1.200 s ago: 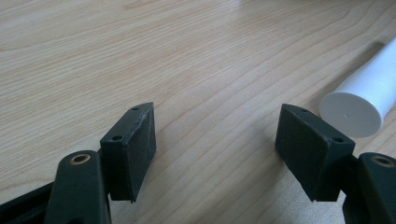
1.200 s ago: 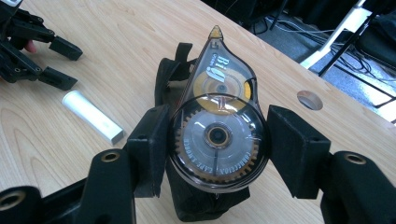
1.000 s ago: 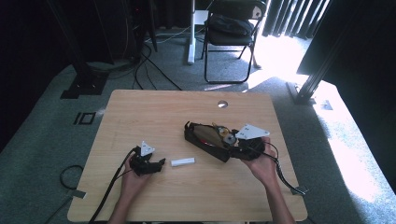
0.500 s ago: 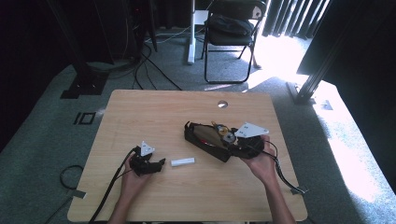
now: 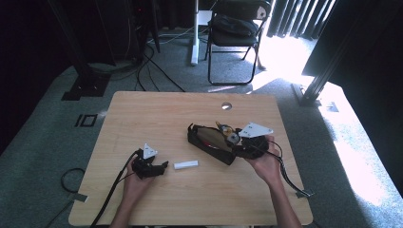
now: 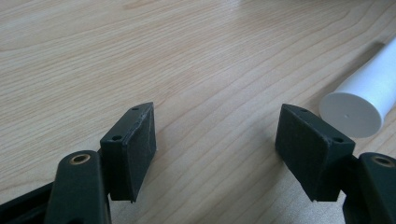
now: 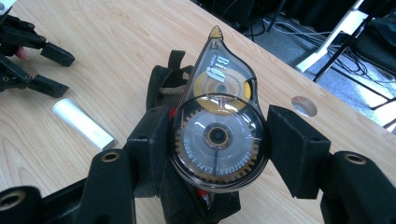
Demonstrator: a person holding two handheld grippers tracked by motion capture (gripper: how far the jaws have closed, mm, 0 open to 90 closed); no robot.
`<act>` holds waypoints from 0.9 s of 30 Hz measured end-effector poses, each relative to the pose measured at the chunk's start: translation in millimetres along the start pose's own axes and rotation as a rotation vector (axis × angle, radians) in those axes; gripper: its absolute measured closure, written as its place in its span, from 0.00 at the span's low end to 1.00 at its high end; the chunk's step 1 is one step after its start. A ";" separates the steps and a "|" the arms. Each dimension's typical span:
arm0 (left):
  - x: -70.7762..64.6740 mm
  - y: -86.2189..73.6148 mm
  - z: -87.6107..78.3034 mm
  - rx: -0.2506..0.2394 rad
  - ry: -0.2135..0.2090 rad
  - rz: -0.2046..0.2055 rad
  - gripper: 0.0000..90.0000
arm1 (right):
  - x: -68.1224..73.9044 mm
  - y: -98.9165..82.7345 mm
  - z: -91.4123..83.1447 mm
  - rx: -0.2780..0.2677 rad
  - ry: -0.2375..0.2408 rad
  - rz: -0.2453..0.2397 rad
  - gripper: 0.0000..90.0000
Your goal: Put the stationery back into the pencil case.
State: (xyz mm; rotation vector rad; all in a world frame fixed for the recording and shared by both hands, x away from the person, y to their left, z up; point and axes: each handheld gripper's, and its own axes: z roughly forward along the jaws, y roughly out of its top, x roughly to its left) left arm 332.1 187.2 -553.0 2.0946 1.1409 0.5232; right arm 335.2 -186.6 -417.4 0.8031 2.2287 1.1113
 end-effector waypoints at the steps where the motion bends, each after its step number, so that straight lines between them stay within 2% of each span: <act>1: 0.0 0.0 0.0 0.000 0.000 0.000 0.33 | -0.4 0.2 0.6 0.000 0.000 -0.001 0.46; 10: 0.0 0.0 0.1 -0.001 0.001 0.000 0.33 | -4.9 1.0 6.4 0.008 -0.001 0.004 0.46; 27: -0.3 -0.1 0.3 -0.004 0.001 -0.004 0.33 | -5.1 0.5 21.2 0.033 0.005 -0.001 0.46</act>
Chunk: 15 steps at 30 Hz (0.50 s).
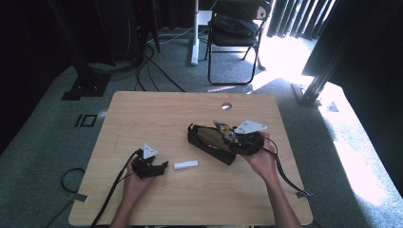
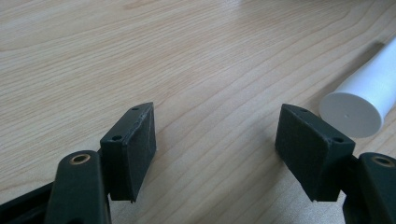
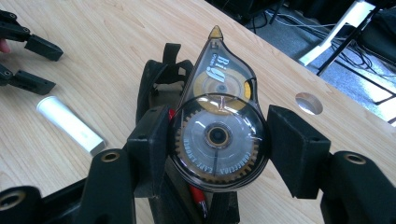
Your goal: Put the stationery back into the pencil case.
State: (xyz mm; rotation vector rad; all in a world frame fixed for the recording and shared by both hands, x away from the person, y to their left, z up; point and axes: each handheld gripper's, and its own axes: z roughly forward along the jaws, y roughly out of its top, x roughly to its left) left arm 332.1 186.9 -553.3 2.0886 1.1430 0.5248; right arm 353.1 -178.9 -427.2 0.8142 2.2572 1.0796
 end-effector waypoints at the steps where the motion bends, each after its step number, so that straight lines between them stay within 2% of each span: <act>1: 0.0 0.0 0.0 0.000 0.000 0.000 0.33 | -0.2 0.0 0.7 0.001 0.001 -0.001 0.46; 15: 0.1 0.0 -0.1 0.000 0.000 0.001 0.33 | 1.6 -0.7 9.0 0.026 0.006 -0.004 0.46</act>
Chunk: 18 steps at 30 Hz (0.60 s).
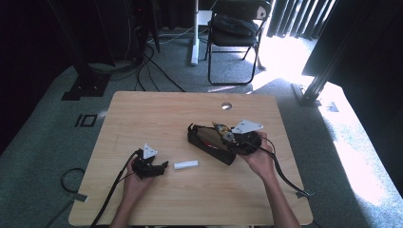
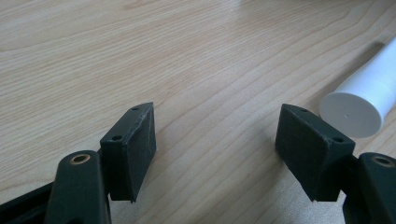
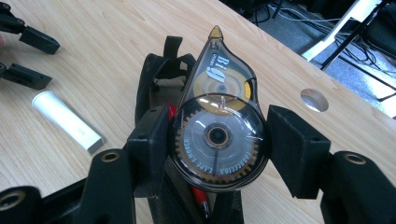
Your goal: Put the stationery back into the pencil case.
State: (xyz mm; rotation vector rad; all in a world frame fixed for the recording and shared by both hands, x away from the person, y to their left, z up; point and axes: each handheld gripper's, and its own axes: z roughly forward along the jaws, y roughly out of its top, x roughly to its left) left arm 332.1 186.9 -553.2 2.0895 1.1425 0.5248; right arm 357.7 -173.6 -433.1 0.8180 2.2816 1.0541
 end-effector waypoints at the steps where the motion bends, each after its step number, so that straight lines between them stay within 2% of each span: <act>1: 0.0 0.0 0.0 -0.001 0.000 -0.001 0.33 | 0.1 0.0 0.6 0.002 -0.001 -0.003 0.46; 18: 0.0 0.0 0.1 -0.001 0.000 0.000 0.33 | 4.6 -1.8 9.8 0.028 0.022 -0.010 0.46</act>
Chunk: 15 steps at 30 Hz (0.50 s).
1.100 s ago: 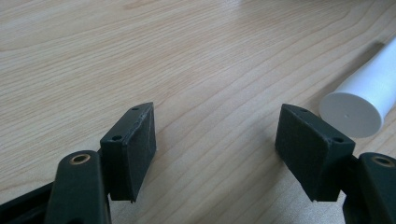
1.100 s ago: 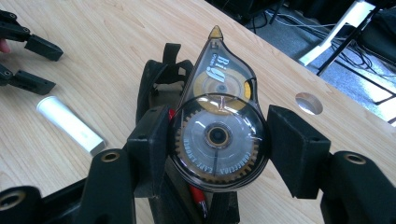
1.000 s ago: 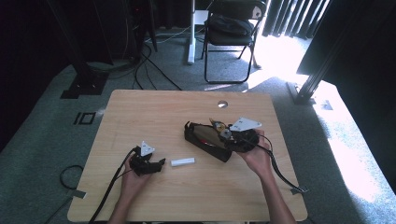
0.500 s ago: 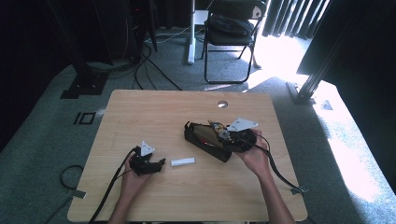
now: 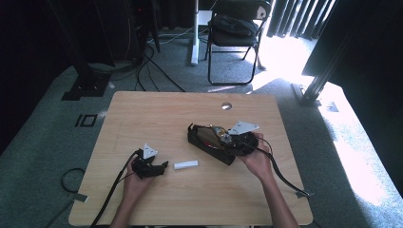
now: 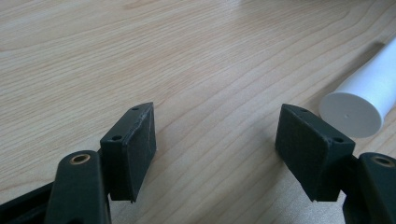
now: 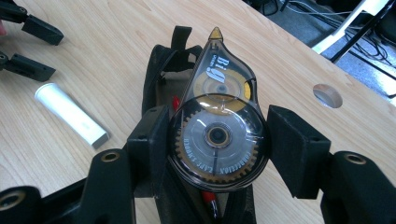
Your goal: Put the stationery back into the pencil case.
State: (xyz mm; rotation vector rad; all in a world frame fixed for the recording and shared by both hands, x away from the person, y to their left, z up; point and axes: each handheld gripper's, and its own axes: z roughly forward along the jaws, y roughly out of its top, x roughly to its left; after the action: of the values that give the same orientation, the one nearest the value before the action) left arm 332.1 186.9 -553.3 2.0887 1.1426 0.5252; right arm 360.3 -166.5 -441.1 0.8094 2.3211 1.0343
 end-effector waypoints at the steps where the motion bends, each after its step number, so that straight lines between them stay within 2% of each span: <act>1: 0.0 0.0 0.0 0.000 0.000 0.001 0.33 | 0.4 -0.1 0.5 0.001 0.002 0.002 0.46; 15: 0.2 0.1 0.0 0.000 0.000 0.002 0.33 | 6.0 -2.4 9.1 0.030 0.027 -0.012 0.46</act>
State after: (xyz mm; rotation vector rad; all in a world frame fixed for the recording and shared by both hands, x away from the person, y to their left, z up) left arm 332.3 187.0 -553.2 2.0902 1.1412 0.5257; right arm 360.8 -159.2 -449.5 0.7976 2.3665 1.0131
